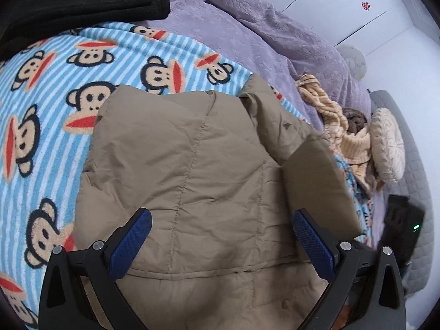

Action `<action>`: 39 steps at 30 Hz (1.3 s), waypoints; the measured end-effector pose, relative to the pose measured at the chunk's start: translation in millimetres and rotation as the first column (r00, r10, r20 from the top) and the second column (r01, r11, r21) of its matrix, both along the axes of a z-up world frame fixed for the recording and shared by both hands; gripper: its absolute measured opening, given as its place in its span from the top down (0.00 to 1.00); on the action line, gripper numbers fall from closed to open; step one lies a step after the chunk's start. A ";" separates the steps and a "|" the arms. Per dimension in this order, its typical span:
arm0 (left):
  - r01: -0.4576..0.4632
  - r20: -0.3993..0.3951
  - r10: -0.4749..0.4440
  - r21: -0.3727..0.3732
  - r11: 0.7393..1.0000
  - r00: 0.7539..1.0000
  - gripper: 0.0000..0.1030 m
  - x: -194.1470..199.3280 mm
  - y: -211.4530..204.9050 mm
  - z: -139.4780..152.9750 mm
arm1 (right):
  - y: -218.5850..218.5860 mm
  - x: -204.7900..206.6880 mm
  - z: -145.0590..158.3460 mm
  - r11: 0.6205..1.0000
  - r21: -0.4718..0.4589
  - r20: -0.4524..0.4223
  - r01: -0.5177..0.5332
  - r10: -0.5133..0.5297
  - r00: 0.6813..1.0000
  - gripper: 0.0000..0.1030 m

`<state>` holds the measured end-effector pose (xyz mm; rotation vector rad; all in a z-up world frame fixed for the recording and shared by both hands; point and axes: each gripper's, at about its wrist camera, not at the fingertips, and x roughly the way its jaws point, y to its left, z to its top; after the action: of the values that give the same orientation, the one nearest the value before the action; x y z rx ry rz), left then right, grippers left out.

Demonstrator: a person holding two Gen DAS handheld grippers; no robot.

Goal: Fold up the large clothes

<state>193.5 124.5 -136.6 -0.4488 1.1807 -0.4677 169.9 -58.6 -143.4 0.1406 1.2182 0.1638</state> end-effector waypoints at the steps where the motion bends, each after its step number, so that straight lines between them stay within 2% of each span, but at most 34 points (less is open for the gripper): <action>1: 0.013 -0.008 -0.013 -0.037 0.999 1.000 0.00 0.8 -0.2 0.9 | 3.4 -3.0 -2.8 1.000 -0.009 -0.014 -0.016 0.016 1.000 0.58; 2: 0.027 -0.014 -0.028 -0.062 0.998 1.000 0.00 1.7 -1.5 1.4 | 3.6 -6.4 -3.6 1.000 -0.001 -0.025 -0.023 0.023 0.999 0.48; 3: 0.044 -0.021 -0.046 -0.086 0.995 0.999 0.00 2.6 -4.5 1.3 | 0.7 -10.5 -1.6 1.000 0.016 -0.027 -0.021 0.021 0.999 0.31; 4: 0.064 -0.031 -0.068 -0.110 0.992 0.997 0.00 3.3 -9.4 0.1 | -4.4 -15.1 2.1 0.999 0.035 -0.020 -0.010 0.011 1.000 0.28; 8: 0.125 -0.056 -0.134 -0.137 0.983 0.989 0.00 0.9 -34.3 -3.9 | -48.6 -38.9 14.4 0.988 0.115 -0.033 0.101 -0.098 0.995 0.28; 11: 0.164 -0.060 -0.172 -0.110 0.980 0.983 0.00 -0.7 -53.6 -8.1 | -108.1 -68.0 11.3 0.935 0.205 -0.089 0.288 -0.275 0.957 0.28; 13: 0.184 -0.069 -0.191 -0.098 0.978 0.979 0.00 0.5 -65.1 -12.2 | -152.9 -96.8 6.8 0.858 0.285 -0.135 0.427 -0.405 0.904 0.28; 15: 0.194 -0.075 -0.201 -0.092 0.977 0.977 0.00 1.3 -72.3 -17.1 | -191.4 -119.7 -1.1 0.759 0.349 -0.175 0.549 -0.523 0.834 0.28; 18: 0.202 -0.090 -0.208 -0.077 0.976 0.974 0.00 4.0 -84.8 -24.9 | -238.0 -152.8 -7.9 0.612 0.418 -0.211 0.671 -0.653 0.727 0.28; 20: 0.202 -0.108 -0.208 -0.060 0.977 0.972 0.01 6.6 -92.4 -31.1 | -259.4 -164.6 -11.0 0.537 0.447 -0.213 0.715 -0.713 0.668 0.28; 21: 0.202 -0.122 -0.207 -0.053 0.978 0.971 0.09 7.4 -96.5 -33.8 | -268.5 -167.6 -12.9 0.502 0.461 -0.213 0.731 -0.737 0.641 0.28; 22: 0.202 -0.137 -0.207 -0.045 0.978 0.969 0.16 8.0 -100.9 -35.6 | -275.9 -169.5 -15.7 0.471 0.477 -0.216 0.742 -0.756 0.618 0.32; 23: 0.207 -0.157 -0.210 -0.034 0.978 0.965 0.33 8.4 -105.2 -37.9 | -282.1 -171.1 -17.1 0.447 0.487 -0.218 0.751 -0.770 0.600 0.42; 24: 0.206 -0.168 -0.205 -0.011 0.978 0.964 0.58 8.6 -109.0 -39.2 | -287.3 -169.8 -19.5 0.432 0.479 -0.225 0.764 -0.781 0.582 0.69; 25: 0.208 -0.168 -0.203 0.016 0.978 0.965 0.73 8.2 -111.8 -38.8 | -291.0 -166.5 -21.6 0.429 0.474 -0.234 0.769 -0.781 0.579 0.82; 26: 0.211 -0.162 -0.205 0.023 0.977 0.965 0.86 7.2 -112.5 -37.5 | -292.0 -162.6 -22.8 0.433 0.480 -0.235 0.763 -0.775 0.587 0.83; 27: 0.199 -0.145 -0.194 0.022 0.980 0.970 0.86 5.5 -110.5 -33.5 | -291.9 -158.9 -22.3 0.447 0.482 -0.230 0.754 -0.766 0.601 0.86; 29: 0.181 -0.089 -0.177 0.040 0.983 0.980 0.86 0.4 -103.1 -21.9 | -284.6 -147.7 -14.8 0.509 0.486 -0.194 0.710 -0.729 0.656 0.88; 31: 0.157 -0.051 -0.152 0.097 0.983 0.987 0.86 -3.4 -89.4 -17.0 | -273.9 -136.7 -9.4 0.572 0.471 -0.163 0.671 -0.691 0.704 0.88; 32: 0.149 -0.057 -0.143 0.117 0.982 0.988 0.86 -1.6 -81.8 -19.6 | -268.7 -130.8 -11.2 0.587 0.466 -0.164 0.662 -0.678 0.716 0.88; 35: 0.130 -0.114 -0.115 0.136 0.982 0.987 0.86 5.1 -66.3 -41.7 | -256.2 -120.5 -28.3 0.605 0.433 -0.207 0.668 -0.655 0.727 0.88; 37: 0.131 -0.102 -0.116 0.150 0.980 0.988 0.86 5.4 -65.2 -49.6 | -253.3 -119.4 -41.3 0.627 0.391 -0.211 0.674 -0.652 0.729 0.88; 39: 0.134 -0.091 -0.119 0.182 0.974 0.989 0.86 3.7 -69.0 -51.5 | -255.7 -122.6 -47.6 0.620 0.388 -0.222 0.682 -0.656 0.722 0.88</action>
<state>197.1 55.5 -188.2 -0.2318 1.3226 -0.4463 47.3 -314.4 -191.0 1.0119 1.0908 -0.2332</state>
